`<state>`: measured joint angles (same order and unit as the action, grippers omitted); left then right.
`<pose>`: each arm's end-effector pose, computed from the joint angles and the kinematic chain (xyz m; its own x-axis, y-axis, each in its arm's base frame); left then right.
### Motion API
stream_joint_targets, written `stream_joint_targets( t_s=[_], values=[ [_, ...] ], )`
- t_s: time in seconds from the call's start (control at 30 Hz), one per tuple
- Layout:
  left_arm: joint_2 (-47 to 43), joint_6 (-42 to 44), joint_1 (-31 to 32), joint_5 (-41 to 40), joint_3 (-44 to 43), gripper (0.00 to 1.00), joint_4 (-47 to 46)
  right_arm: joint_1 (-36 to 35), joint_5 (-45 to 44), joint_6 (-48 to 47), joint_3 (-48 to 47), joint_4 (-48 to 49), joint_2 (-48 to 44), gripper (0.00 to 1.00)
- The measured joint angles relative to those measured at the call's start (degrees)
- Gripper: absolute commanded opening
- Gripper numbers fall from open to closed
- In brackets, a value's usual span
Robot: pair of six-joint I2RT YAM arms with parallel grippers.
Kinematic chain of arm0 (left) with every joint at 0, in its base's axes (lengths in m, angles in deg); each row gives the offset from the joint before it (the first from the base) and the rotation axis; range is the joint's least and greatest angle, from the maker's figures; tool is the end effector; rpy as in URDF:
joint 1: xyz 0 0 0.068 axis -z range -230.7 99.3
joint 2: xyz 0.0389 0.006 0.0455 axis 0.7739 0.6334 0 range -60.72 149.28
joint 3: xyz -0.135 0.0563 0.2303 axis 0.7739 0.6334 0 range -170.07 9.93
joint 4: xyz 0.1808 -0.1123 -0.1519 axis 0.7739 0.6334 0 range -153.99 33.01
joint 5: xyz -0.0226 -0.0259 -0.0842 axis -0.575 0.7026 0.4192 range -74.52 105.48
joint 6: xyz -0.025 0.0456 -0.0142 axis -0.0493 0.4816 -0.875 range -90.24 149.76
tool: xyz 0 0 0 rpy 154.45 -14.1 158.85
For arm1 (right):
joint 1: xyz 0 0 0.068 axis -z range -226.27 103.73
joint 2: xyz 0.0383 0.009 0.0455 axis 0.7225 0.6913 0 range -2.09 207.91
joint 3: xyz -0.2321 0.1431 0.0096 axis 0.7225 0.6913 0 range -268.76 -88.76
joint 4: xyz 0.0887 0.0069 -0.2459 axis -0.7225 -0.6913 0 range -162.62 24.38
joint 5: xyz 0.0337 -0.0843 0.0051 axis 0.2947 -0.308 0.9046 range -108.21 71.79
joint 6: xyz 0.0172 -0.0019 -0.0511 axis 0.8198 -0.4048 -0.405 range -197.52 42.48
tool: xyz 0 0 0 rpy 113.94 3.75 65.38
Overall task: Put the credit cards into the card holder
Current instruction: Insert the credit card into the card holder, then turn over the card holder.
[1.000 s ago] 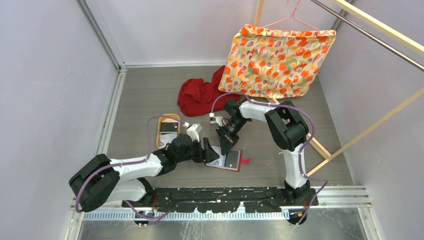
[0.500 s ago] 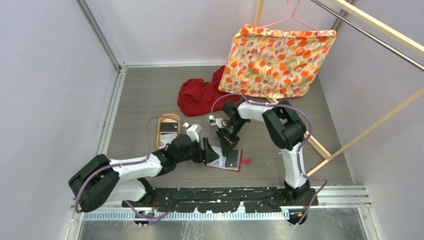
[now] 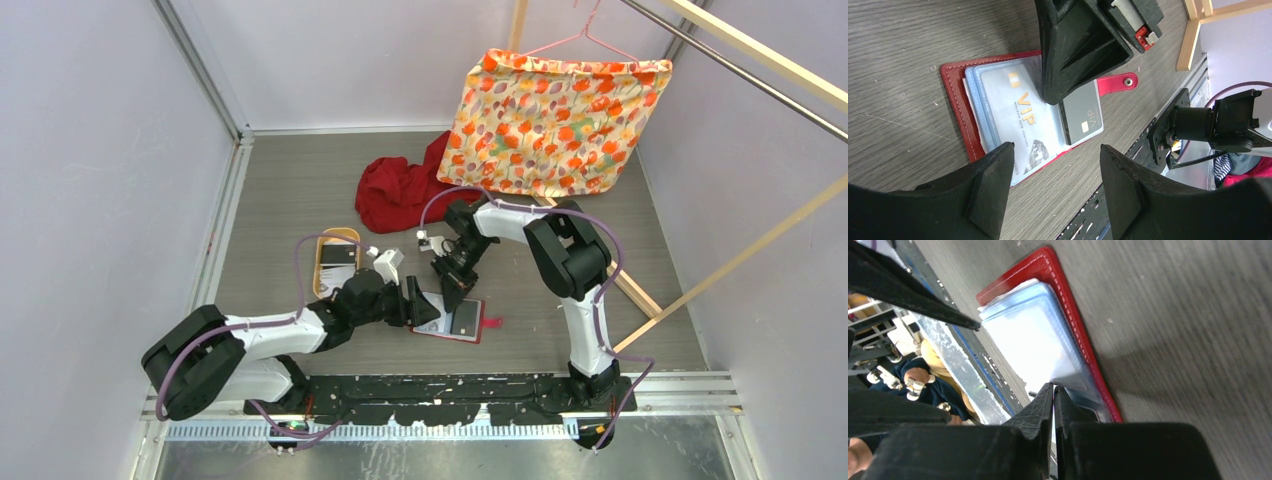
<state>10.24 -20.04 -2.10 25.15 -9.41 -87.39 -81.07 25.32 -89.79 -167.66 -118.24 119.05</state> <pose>0.1472 -0.1760 0.1567 -0.8414 -0.1841 -0.5080 0.3017 0.6200 -0.7243 0.2895 0.2312 0.1198 -0.7217 -0.6893 -0.0630 -0.5313 0.4934 0.6887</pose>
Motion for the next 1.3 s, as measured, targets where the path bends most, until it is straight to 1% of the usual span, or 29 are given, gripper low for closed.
stream_joint_targets(
  t_s=[0.23,0.33,0.43,0.63,1.3],
  values=[
    [0.0,-0.6,-0.2,0.0,0.1,0.64,-0.1,0.0,7.5,-6.6,-0.6,-3.0,0.0,0.09],
    [-0.1,-0.6,-0.2,0.0,0.1,0.64,0.0,0.0,8.3,-6.7,-0.6,-3.0,0.0,0.09],
    [-0.7,-0.7,-0.3,0.0,0.2,0.64,0.0,-0.3,7.1,-5.3,-0.6,-1.8,0.0,0.09],
    [-0.9,-0.7,-0.3,0.0,0.4,0.64,0.0,-0.4,1.1,-2.5,-0.6,-0.6,0.7,0.09],
    [1.3,-1.0,-0.5,0.0,0.5,0.65,-0.6,-0.7,-0.5,0.3,-1.6,-1.6,1.6,0.09]
  ],
)
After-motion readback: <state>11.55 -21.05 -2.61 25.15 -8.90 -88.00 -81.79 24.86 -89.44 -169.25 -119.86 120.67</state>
